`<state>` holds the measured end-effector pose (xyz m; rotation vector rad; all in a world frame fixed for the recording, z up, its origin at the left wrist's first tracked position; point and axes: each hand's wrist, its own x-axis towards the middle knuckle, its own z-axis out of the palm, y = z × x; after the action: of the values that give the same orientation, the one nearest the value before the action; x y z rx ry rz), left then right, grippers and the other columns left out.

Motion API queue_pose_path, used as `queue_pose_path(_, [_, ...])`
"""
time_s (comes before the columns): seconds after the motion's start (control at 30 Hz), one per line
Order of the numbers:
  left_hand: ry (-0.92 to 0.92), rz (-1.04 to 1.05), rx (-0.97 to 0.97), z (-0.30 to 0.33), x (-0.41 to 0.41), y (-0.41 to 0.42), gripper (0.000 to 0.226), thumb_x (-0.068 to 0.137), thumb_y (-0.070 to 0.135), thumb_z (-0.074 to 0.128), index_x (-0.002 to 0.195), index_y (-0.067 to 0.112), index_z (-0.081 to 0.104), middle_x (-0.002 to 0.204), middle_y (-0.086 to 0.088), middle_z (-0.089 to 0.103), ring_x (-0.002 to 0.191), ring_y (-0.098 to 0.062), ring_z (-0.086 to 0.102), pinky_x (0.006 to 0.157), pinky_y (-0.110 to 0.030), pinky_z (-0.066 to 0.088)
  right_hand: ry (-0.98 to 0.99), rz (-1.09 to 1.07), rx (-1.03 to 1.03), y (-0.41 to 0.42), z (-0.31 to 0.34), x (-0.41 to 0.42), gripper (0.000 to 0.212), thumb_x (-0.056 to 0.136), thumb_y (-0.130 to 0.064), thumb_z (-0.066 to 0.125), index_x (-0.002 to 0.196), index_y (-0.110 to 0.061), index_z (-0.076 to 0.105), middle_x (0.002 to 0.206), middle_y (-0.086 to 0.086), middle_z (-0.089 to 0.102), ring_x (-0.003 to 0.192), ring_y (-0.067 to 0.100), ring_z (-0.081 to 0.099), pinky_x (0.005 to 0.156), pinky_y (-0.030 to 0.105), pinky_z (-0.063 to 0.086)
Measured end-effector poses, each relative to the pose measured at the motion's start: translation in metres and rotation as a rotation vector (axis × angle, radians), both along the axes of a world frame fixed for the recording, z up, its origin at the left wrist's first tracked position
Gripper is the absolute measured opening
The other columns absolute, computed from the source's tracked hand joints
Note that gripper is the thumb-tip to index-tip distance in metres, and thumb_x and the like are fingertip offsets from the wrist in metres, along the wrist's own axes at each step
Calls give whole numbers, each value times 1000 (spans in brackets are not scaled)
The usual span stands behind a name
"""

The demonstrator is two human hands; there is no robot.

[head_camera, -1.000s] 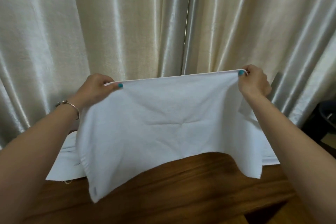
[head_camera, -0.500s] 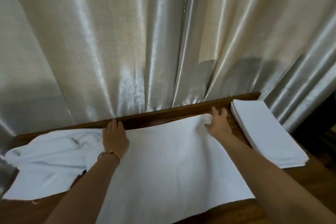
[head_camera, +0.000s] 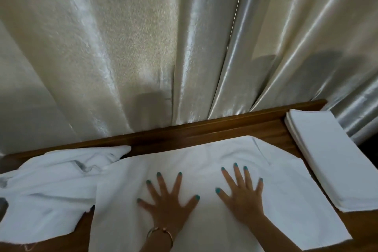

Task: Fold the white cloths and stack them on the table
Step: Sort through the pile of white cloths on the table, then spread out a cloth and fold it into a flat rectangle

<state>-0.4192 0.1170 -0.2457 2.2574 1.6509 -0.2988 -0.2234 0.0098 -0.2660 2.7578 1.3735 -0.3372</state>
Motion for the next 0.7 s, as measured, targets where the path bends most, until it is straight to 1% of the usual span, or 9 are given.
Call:
queue_pose_path(0.1, [-40,29,46,-5,5,1,95,48,96,-5,136,60,-16,159,-5,-15,142,-42,-18,98,-76,-5,0,29,8,8,0,6,72,83,-81,21,145,-46,26,155,-1,34,140,32,35,103,69,24])
queue_pose_path(0.2, [-69,68,83,-9,8,1,89,59,96,13,140,58,18,156,-10,26,142,-45,16,96,-78,9,3,50,36,12,1,10,67,86,-77,26,143,-43,35,149,1,43,135,33,44,100,67,30])
queue_pose_path(0.3, [-18,17,174,-11,6,-2,86,61,95,9,139,61,-5,160,-8,2,144,-42,-5,100,-74,0,47,100,174,6,13,23,64,93,-67,13,140,-36,44,143,1,51,131,29,49,102,56,38])
queue_pose_path(0.33, [-20,4,181,-10,7,-1,86,62,94,9,139,60,-5,160,-8,-2,144,-41,-8,101,-72,-2,79,99,282,4,17,34,61,96,-61,15,140,-32,46,139,3,55,128,27,52,103,49,42])
queue_pose_path(0.4, [-67,2,262,-5,16,-1,83,67,90,17,140,53,25,159,-8,15,145,-40,2,102,-70,0,102,27,471,-4,28,63,44,95,-34,44,137,-22,51,127,6,62,117,27,58,95,40,49])
queue_pose_path(0.47, [-179,-66,323,-5,34,-7,69,77,78,27,130,41,51,154,-5,31,144,-36,12,107,-63,-1,44,-67,423,-11,38,100,53,85,-7,53,137,-17,50,128,10,59,117,31,55,93,39,48])
queue_pose_path(0.5, [-263,-144,351,-6,47,-13,60,81,70,31,124,37,57,150,-5,37,142,-34,19,109,-58,0,12,-93,358,-13,43,117,55,84,-4,52,137,-16,48,130,11,56,119,31,51,94,39,46])
queue_pose_path(0.6, [-481,-403,393,-10,96,-48,39,83,45,43,111,29,66,128,-5,59,127,-27,41,110,-42,15,-45,-26,137,-12,45,158,46,89,-15,49,135,-18,47,131,8,52,120,28,49,92,37,45])
queue_pose_path(0.7, [-625,-579,223,-6,148,-97,34,77,32,48,104,28,68,111,3,67,113,-22,55,105,-30,24,-120,94,63,-9,43,180,35,89,-26,49,121,-16,59,120,6,61,114,26,55,80,37,50])
